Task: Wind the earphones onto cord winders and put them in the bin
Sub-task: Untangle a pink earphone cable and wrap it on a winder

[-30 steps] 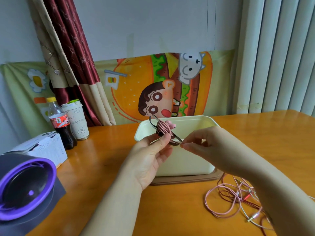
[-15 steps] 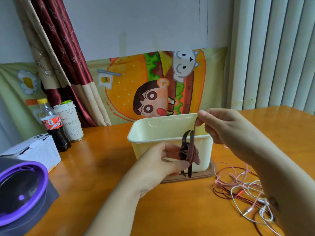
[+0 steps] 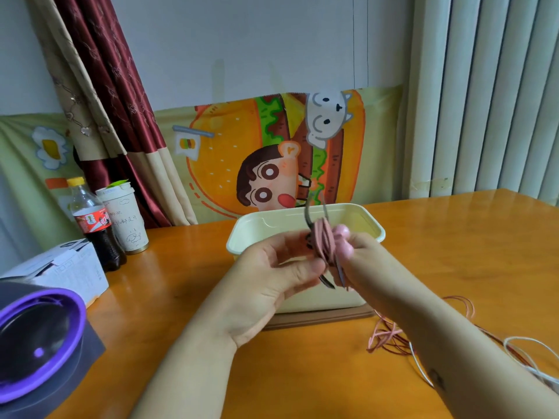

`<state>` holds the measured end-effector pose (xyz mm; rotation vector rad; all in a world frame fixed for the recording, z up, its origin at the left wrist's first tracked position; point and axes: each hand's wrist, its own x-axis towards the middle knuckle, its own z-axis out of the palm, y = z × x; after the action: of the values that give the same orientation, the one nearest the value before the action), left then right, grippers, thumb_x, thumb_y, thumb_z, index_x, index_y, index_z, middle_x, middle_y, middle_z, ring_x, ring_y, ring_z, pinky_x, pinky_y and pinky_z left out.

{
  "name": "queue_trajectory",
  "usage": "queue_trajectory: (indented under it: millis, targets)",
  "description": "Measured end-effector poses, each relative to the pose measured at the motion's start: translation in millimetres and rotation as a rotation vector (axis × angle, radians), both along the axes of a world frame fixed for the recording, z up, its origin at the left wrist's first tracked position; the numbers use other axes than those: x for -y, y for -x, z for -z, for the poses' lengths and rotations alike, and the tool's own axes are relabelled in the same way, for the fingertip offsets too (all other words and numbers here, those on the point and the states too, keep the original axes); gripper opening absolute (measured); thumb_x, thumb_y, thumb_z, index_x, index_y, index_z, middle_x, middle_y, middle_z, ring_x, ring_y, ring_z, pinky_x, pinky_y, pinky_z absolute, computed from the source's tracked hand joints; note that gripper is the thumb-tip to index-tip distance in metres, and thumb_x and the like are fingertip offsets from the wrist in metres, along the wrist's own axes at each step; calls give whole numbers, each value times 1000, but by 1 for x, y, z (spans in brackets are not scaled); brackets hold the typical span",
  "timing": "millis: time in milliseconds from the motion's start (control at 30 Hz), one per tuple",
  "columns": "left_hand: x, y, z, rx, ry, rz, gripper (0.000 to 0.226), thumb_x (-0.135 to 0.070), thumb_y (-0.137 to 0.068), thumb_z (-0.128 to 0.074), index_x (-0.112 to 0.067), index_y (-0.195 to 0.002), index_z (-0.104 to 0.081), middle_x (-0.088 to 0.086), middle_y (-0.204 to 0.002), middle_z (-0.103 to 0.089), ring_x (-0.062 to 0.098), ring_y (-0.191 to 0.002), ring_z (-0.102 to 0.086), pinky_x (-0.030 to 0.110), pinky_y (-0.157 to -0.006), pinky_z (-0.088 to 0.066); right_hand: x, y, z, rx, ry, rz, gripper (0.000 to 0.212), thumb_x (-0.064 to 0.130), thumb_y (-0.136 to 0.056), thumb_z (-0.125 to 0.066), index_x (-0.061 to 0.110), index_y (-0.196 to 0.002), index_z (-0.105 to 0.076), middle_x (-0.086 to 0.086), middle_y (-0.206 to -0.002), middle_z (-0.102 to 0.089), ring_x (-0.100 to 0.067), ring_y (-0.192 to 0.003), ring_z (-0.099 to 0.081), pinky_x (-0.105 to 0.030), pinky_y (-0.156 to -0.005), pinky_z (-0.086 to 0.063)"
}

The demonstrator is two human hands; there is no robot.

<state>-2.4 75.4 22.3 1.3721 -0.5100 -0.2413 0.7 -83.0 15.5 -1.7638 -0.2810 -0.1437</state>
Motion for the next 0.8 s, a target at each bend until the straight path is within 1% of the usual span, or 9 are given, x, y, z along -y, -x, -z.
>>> queue_trajectory:
  millis: [100, 200, 267, 333, 433, 467, 533, 667, 800]
  targets:
    - [-2, -4, -1, -51, 157, -29, 28, -12, -71, -65, -19, -94, -78, -1, -105, -74, 10, -95, -69, 22, -83, -54, -3, -4, 5, 32, 114, 33, 40, 37, -96, -44, 14, -67, -60, 6, -53, -38, -7, -46, -29, -18, -46, -25]
    - [-4, -12, 3, -121, 282, -135, 27, -9, -71, -64, -15, -94, -77, 1, -98, -76, 9, -83, -71, 18, -72, -57, -6, -2, 6, 87, 344, 15, 29, 31, -99, -45, 19, -90, -70, 3, -59, -42, -4, -48, -33, -16, -48, -27]
    - [-6, -16, 6, -173, 328, -214, 36, -8, -68, -66, -10, -104, -70, 5, -95, -76, 11, -82, -72, 20, -67, -57, -9, 1, 5, 125, 466, -26, 26, 25, -100, -44, 17, -103, -69, -2, -63, -45, -8, -54, -37, -22, -53, -30]
    - [-7, -19, 9, -182, 324, -248, 43, -9, -68, -67, -9, -112, -67, 7, -102, -75, 15, -91, -72, 21, -70, -57, -10, 5, 2, 155, 535, -30, 27, 23, -100, -43, 18, -110, -68, -4, -64, -46, -11, -57, -36, -25, -54, -30]
    - [-9, -20, 11, -144, 282, -266, 36, -12, -72, -66, -15, -107, -71, 4, -106, -75, 15, -99, -69, 20, -71, -56, -10, 11, -4, 157, 638, -50, 27, 25, -100, -44, 23, -115, -67, 1, -66, -55, -11, -54, -42, -19, -52, -35]
    - [-9, -19, 11, -115, 244, -256, 34, -13, -74, -65, -17, -108, -71, 2, -108, -74, 14, -102, -68, 20, -74, -55, -9, 14, -6, 163, 669, -59, 27, 26, -99, -45, 22, -114, -67, 3, -71, -62, -12, -58, -49, -19, -56, -41]
    - [-9, -17, 11, -67, 153, -251, 33, -16, -77, -65, -19, -108, -71, -2, -110, -74, 12, -108, -65, 21, -79, -52, -7, 17, -10, 188, 717, -48, 28, 29, -99, -47, 18, -109, -70, 0, -84, -71, -17, -71, -61, -27, -67, -49]
    - [-8, -14, 9, 0, 21, -235, 27, -18, -79, -66, -22, -105, -72, -6, -109, -74, 7, -108, -64, 25, -85, -47, 0, 20, -16, 201, 779, -6, 24, 28, -96, -51, 23, -103, -73, 6, -90, -72, -10, -78, -64, -27, -74, -50]
    - [-9, -15, 10, -75, 82, -237, 31, -19, -70, -68, -20, -101, -73, -2, -105, -75, 12, -103, -65, 28, -85, -48, 0, 24, -21, 223, 817, 26, 23, 28, -98, -49, 26, -105, -71, 11, -95, -71, -7, -84, -63, -26, -79, -51]
